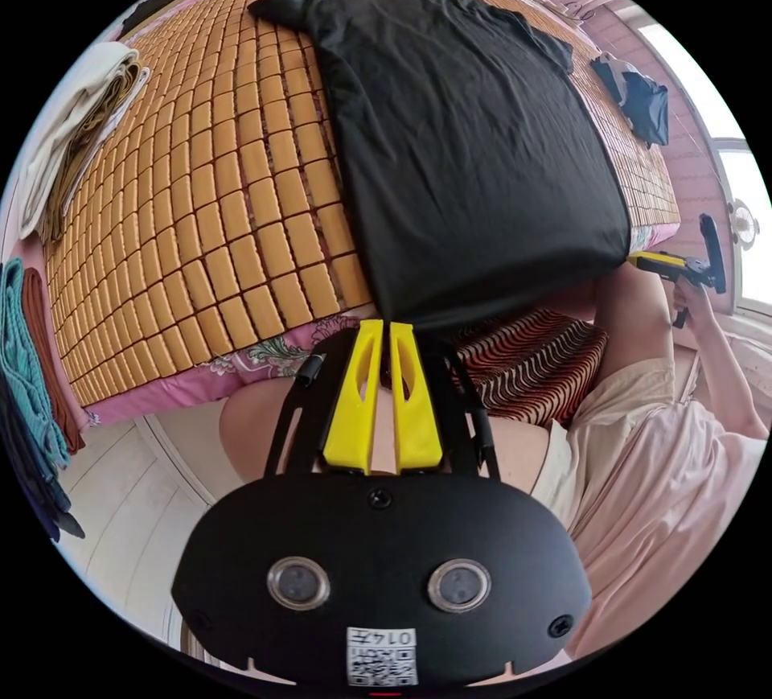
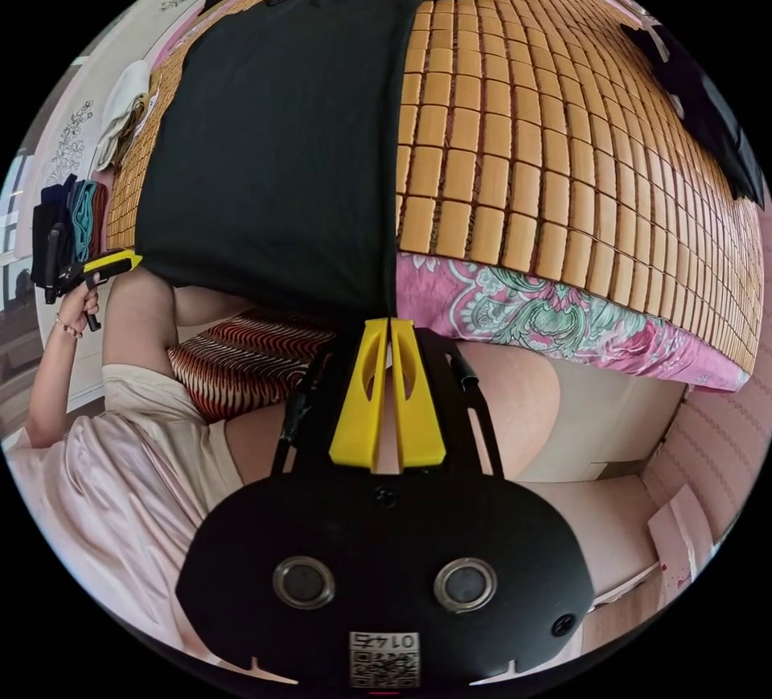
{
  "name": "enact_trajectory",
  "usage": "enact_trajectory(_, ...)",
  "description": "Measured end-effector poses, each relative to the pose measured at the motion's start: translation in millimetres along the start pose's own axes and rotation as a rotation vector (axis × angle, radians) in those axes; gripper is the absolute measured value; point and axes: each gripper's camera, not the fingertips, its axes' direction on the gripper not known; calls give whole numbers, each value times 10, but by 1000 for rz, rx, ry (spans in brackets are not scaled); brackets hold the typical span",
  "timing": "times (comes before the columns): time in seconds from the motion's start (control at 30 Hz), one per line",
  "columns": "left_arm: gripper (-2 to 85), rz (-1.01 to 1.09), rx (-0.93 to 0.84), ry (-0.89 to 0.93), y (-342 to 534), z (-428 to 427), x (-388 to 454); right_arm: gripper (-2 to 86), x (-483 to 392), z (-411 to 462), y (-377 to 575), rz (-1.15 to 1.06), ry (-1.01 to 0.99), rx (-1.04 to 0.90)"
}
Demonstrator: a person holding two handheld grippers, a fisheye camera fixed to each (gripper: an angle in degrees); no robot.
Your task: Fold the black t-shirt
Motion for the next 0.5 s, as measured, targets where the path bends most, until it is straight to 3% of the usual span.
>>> enact_trajectory(0.3,16,-1,131,8,289,-331,-164,-3,66,-157,155,-4,-6,66)
enact_trajectory(0.5,23,-35,272,24,-52,-461,-363,-1,44,-293,-195,-51,-35,215)
